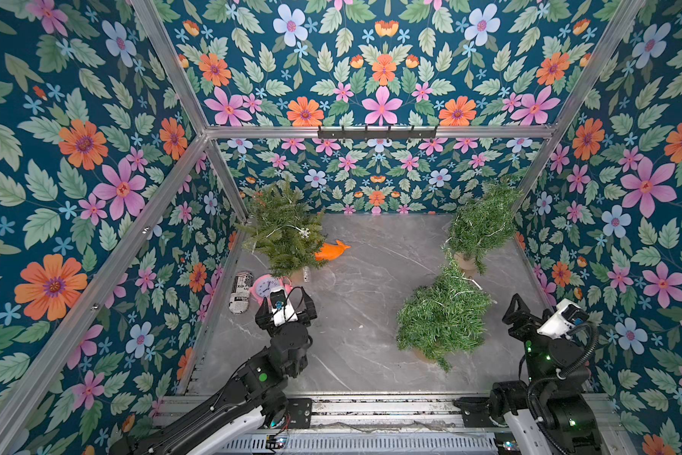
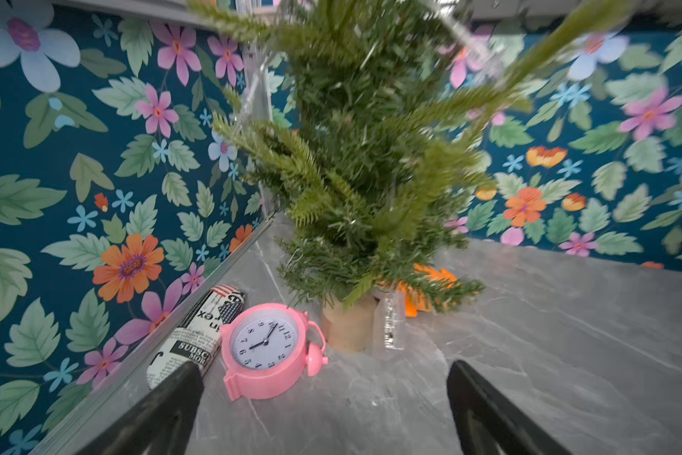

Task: Wrap string light around the christmas tree
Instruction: Reset both arms

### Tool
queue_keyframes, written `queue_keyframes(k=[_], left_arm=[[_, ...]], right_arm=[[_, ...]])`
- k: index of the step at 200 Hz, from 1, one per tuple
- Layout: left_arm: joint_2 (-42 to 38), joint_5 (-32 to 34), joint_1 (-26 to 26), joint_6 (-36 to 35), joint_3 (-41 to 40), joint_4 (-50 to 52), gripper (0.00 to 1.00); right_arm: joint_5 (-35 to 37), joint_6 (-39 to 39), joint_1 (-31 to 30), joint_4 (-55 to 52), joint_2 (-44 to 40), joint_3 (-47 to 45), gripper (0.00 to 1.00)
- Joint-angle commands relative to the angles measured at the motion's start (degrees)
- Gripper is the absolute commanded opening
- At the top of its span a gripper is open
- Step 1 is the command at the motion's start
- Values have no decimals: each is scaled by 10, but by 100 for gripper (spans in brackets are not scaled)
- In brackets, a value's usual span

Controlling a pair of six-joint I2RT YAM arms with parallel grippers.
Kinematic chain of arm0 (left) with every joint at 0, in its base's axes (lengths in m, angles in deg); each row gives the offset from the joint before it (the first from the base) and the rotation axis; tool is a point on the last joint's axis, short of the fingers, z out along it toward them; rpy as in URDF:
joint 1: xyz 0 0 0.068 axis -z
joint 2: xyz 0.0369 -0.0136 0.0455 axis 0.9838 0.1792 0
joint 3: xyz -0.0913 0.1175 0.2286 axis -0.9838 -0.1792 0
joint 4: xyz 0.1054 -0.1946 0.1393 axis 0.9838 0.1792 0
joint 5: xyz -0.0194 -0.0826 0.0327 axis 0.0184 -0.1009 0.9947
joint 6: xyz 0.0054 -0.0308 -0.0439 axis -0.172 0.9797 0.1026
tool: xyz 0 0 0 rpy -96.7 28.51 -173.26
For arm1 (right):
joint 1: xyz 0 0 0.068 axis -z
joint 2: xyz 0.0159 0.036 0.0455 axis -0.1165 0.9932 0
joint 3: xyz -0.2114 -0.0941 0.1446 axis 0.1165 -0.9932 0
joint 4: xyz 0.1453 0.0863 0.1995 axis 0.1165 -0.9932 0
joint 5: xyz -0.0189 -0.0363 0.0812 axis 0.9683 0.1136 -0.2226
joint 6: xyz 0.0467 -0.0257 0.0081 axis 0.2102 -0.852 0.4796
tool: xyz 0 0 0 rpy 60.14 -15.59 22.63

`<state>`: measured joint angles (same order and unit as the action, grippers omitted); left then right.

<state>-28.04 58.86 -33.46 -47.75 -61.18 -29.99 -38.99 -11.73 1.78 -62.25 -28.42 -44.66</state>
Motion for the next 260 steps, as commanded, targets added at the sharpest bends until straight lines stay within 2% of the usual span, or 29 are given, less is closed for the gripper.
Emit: queue_keyframes(k=[1,4,7,10,22,33,52,72,112,155,175,191,226,260], left_arm=[[27,-159,-114,46,-9,-32,99],[29,-175,-134,51,-12,-36,99],[31,-189,-153,54,-16,-41,99],[34,-202,-168,57,-19,-46,99],[43,-237,-223,61,-32,-66,99],[58,-242,-257,62,-39,-77,99],[81,-234,-291,51,-38,-92,99],[102,-205,-303,38,-54,-141,99],[153,-158,-315,25,-76,-222,99],[235,-161,-328,3,-132,-396,99],[274,-163,-334,-8,-141,-444,99],[288,-168,-336,-9,-128,-435,99],[321,-172,-342,-29,-148,-533,99],[379,-219,-351,-61,-133,-595,99]], right_arm=[[62,-5,0,96,29,-27,88],[71,-1,-1,101,35,-31,90],[80,3,0,104,41,-34,98],[91,11,0,107,47,-36,99],[127,36,1,119,72,-43,100],[150,39,0,134,94,-51,100],[146,-9,0,193,127,-76,100],[97,-66,1,255,147,-105,100],[8,-123,1,401,139,-197,100],[37,-115,0,464,164,-247,100],[37,-119,1,507,215,-254,100],[35,-119,3,547,270,-251,100],[34,-110,12,609,396,-223,100],[10,-108,30,664,515,-195,100]])
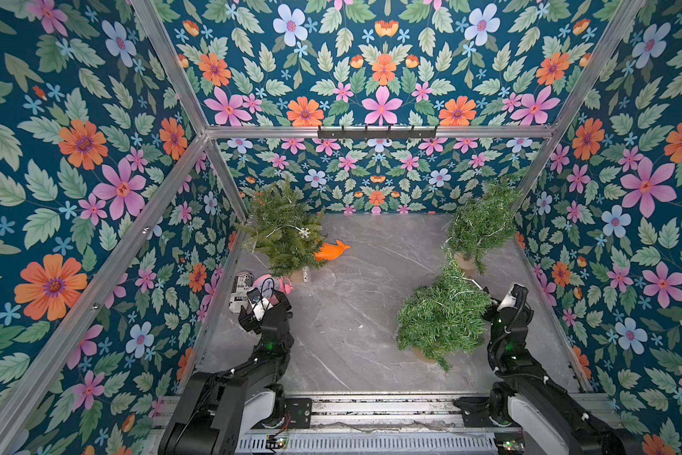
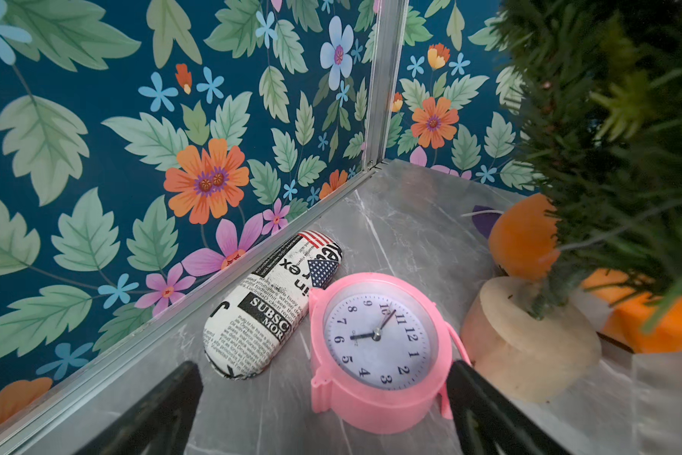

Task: Wrap string light around the christmas tree
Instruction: Reset both arms

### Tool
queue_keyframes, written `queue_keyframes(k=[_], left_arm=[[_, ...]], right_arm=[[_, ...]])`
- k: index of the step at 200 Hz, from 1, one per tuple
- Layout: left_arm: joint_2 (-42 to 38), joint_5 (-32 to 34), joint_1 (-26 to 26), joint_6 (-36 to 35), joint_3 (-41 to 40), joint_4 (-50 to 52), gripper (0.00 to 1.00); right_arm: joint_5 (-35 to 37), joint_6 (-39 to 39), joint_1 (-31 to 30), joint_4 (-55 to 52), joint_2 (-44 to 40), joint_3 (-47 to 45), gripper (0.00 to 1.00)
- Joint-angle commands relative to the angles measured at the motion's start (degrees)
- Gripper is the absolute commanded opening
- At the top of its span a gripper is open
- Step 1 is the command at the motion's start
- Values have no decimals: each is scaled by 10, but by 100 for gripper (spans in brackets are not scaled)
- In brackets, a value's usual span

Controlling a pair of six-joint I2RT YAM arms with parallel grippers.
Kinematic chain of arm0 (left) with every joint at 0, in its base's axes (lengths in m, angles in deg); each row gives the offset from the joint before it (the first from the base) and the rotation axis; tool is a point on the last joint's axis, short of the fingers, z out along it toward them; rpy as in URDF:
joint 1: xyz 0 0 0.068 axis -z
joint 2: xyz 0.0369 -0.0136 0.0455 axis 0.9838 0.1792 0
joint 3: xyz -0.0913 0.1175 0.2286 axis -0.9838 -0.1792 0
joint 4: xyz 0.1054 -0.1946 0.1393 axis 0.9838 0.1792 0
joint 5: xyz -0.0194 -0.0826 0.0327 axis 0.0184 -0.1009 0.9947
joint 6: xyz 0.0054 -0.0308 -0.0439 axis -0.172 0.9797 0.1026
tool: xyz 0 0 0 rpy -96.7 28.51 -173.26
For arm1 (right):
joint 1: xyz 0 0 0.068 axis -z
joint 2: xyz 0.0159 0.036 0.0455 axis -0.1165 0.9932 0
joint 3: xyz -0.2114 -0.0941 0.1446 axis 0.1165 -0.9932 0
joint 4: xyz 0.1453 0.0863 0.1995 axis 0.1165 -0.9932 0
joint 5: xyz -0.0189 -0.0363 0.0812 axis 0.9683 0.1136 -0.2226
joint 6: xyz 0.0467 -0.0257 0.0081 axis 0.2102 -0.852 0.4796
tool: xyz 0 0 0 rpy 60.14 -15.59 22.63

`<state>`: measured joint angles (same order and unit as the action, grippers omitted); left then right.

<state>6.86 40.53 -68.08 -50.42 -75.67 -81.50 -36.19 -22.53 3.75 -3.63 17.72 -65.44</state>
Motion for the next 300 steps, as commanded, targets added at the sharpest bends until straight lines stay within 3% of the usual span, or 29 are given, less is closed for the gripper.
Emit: queue_keyframes(k=[1,36,69,90,109,128,163,188,202,213,237,300], left_arm=[[33,-37,-4,-36,12,-81,99],[107,-55,-7,-70,19,-188,99],[136,-74,-15,-97,45,-183,99],[166,-104,-34,-96,39,-228,99],[207,-120,-54,-90,36,-290,99],[188,-139,-61,-76,55,-212,99],[207,-224,-80,-85,57,-228,99],[272,-240,-82,-104,54,-316,99],[241,-240,-82,-86,66,-233,99],[254,-240,-83,-94,79,-236,99],[249,-239,-83,-91,116,-154,99],[252,-241,-83,-92,115,-160,99]], right_arm=[[-19,0,11,80,56,14,100],[-33,15,34,173,154,17,100],[-61,9,52,265,243,26,100],[-85,10,53,179,228,54,100],[-96,4,56,210,246,53,100],[-134,-8,56,206,250,54,100],[-154,-28,56,350,336,35,100],[-150,-17,57,256,310,60,100],[-152,-26,56,239,321,81,100],[-152,-25,53,188,311,94,100],[-148,-30,51,212,320,91,100],[-148,-30,51,211,320,91,100]])
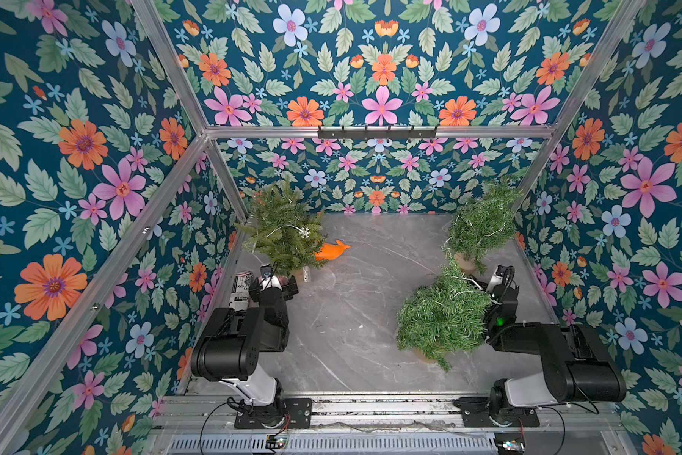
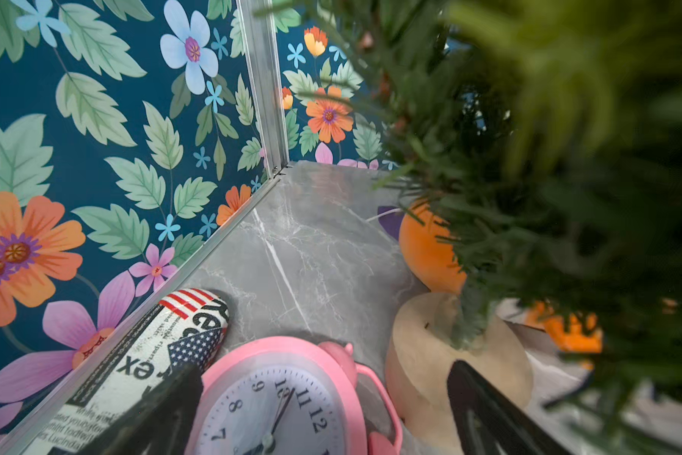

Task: Wrap string light around the christmas tree
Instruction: Reset both arms

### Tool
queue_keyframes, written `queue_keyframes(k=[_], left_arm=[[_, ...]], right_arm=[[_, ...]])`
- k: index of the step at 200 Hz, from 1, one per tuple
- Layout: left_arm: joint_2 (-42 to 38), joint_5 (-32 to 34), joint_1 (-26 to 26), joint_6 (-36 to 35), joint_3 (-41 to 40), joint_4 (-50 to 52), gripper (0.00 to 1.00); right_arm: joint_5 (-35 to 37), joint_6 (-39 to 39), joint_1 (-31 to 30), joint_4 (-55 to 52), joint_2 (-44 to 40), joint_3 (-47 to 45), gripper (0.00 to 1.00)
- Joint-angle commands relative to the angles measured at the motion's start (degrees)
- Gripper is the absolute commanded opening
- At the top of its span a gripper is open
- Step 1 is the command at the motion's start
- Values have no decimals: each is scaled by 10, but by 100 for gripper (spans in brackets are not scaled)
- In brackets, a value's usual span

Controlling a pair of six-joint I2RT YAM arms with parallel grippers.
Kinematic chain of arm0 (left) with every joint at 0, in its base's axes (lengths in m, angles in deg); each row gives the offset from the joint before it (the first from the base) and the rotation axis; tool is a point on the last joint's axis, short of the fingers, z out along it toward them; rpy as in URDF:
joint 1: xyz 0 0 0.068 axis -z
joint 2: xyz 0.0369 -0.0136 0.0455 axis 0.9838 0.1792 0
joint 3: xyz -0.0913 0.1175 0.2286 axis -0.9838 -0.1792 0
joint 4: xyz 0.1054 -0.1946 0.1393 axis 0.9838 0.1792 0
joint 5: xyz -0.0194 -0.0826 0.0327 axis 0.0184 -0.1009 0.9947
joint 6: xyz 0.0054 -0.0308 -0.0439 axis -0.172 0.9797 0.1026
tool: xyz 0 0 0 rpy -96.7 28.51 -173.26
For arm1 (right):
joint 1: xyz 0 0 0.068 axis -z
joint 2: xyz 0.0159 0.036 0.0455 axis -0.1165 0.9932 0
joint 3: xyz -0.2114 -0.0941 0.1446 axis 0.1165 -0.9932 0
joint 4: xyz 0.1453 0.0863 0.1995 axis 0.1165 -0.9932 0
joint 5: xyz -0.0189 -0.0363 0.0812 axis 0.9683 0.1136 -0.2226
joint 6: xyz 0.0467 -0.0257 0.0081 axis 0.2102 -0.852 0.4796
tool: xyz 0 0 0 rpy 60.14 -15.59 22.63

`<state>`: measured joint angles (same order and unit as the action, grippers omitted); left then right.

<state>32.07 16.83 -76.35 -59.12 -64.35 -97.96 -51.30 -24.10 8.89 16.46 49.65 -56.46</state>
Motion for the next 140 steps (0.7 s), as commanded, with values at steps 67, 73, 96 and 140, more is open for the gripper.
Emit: queue_keyframes(k=[67,73,96,140], left_arm=[[0,-4,-1,-5,1,4,100],[0,-3,-1,-5,1,4,100],[0,-3,-1,-5,1,4,100],[0,-4,-1,-5,1,4,100]], right_arm=[[2,-14,-1,8,0,2,100],[2,-14,-1,8,1,2,100],[2,-14,-1,8,0,3,100],[4,-15,-3,4,1,5,100]])
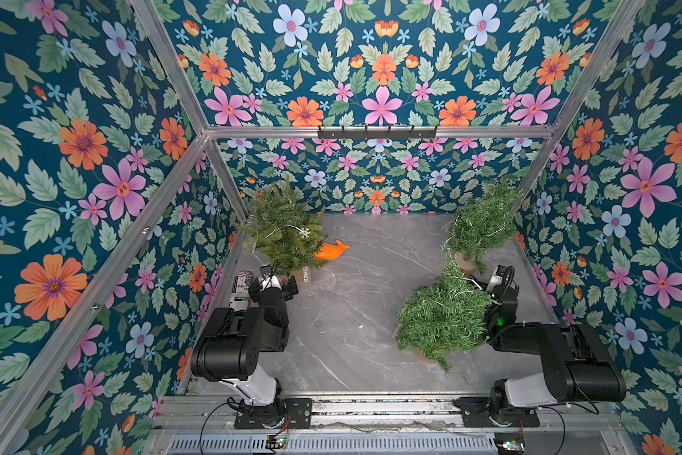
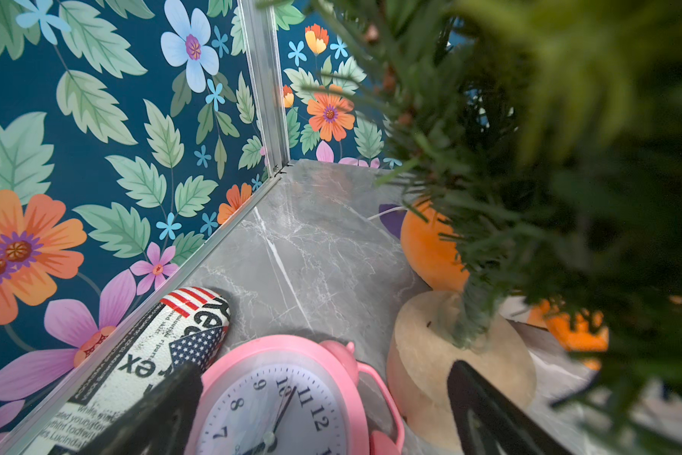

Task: Wrap string light around the christmas tree
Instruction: Reset both arms

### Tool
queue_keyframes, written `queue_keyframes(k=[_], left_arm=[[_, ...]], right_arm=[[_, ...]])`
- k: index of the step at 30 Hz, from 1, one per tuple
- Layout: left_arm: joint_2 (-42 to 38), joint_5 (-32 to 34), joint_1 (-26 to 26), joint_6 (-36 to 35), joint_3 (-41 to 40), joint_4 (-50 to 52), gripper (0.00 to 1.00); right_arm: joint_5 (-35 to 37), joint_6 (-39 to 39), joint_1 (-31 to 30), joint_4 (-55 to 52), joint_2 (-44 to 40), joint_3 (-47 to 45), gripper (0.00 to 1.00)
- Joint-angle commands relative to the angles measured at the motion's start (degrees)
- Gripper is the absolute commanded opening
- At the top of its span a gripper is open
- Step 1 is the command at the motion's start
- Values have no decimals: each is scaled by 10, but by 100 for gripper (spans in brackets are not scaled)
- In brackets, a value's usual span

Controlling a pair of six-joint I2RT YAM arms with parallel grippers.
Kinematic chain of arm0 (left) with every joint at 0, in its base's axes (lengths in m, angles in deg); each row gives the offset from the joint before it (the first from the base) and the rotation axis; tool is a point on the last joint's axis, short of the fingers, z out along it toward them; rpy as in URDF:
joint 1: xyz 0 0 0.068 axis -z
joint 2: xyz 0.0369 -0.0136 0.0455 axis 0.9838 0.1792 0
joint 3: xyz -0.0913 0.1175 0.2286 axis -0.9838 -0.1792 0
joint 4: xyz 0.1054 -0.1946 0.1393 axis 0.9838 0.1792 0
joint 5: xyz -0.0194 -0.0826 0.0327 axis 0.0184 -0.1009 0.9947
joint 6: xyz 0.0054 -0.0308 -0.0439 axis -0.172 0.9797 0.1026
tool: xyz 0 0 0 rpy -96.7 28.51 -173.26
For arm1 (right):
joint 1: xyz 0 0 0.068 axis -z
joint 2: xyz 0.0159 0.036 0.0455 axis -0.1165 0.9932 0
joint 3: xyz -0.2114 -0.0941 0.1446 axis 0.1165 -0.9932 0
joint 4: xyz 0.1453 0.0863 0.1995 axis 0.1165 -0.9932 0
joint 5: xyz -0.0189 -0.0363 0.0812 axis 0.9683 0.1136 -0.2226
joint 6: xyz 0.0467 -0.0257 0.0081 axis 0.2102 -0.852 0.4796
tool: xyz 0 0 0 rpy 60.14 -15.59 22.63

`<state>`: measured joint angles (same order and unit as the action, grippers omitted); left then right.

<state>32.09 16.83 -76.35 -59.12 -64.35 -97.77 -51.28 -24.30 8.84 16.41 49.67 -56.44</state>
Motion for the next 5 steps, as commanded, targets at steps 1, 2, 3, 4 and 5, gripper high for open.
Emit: queue_keyframes(k=[1,2,3,4,5], left_arm=[[-1,-4,-1,-5,1,2,100],[-1,-4,-1,-5,1,2,100],[0,-4,-1,-5,1,2,100],[0,-4,-1,-5,1,2,100],[0,-3,-1,-5,1,2,100]], right_arm=[[4,-14,-2,4,1,5,100],[4,-14,-3,4,1,4,100],[3,-14,-3,4,1,5,100],[4,-14,-2,7,1,4,100],[2,-15,-2,11,0,1,100]])
